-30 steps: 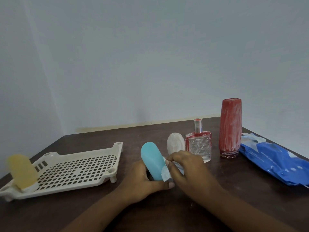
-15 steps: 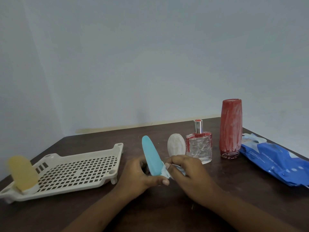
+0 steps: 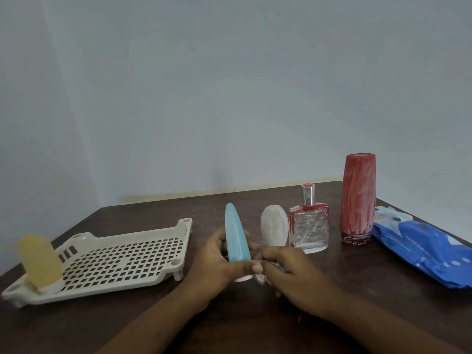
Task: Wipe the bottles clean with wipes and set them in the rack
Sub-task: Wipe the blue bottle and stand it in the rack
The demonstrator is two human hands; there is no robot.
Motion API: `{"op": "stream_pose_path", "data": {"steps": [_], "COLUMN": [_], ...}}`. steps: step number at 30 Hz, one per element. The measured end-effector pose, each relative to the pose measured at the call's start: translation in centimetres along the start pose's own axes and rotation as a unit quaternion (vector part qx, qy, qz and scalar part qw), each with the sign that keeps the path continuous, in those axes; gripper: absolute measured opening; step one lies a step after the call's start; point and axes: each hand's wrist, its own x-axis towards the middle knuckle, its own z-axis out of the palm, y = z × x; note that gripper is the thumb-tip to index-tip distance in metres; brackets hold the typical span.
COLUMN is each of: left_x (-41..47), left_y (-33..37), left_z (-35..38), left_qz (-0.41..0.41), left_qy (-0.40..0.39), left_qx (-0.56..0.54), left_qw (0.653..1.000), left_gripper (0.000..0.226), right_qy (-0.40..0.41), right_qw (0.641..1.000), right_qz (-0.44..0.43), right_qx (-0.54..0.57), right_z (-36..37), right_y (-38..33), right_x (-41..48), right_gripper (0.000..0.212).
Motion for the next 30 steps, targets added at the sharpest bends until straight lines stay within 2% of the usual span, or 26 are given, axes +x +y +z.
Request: {"op": "stream_pose_path", "data": {"steps": [7,11,16,19,20,22,24,26,27,30], "left_x": [0.3,0.1,0.0,0.7,0.9,1.2,1.1,0.8,0.8,0.5], "left_y": [-0.5,-0.2,0.0,-0.7,-0.8,-1.1,-0.7,0.1,0.1,0.4], "left_z": [0.0,0.5,0.7,0.6,0.4,0.1,0.1,0.4,0.5,0.7], "left_qz": [-0.038,-0.047,-0.028,-0.049,-0.062,-0.109,-0.143,-0.126,-0.121,-0.118], "left_qy": [0.023,0.034,0.075,0.133,0.154,0.168,0.153,0.147,0.141,0.1], "left_qx": [-0.026,-0.022,-0.094,-0.072,-0.078,-0.174,-0.266,-0.28,-0.279,-0.289], "left_qw": [0.999,0.998,0.992,0.987,0.983,0.964,0.941,0.94,0.942,0.945], "left_gripper": [0.096,0.095,0.093,0.119,0.121,0.115,0.092,0.057,0.047,0.043], "right_qy": [0.082,0.075,0.062,0.044,0.036,0.029,0.019,0.012,0.013,0.018], "right_qw": [0.997,0.995,0.996,0.997,0.998,0.999,0.999,1.0,0.999,0.999], "right_qz": [0.001,-0.005,-0.005,-0.024,-0.025,-0.017,-0.007,0.002,0.006,0.015], "right_qx": [0.016,0.071,0.069,0.051,0.05,0.041,0.031,0.028,0.028,0.031], "right_z": [-0.1,-0.1,0.1,0.0,0.0,0.0,0.2,0.4,0.4,0.3], "right_y": [0.1,-0.4,-0.2,-0.2,-0.2,0.0,0.4,0.6,0.7,0.6], "right_x": [0.2,-0.1,-0.1,-0.2,-0.2,-0.1,0.1,0.1,0.1,0.2], "right_gripper": [0.02,0.019,0.028,0.038,0.04,0.038,0.037,0.039,0.042,0.048]}}
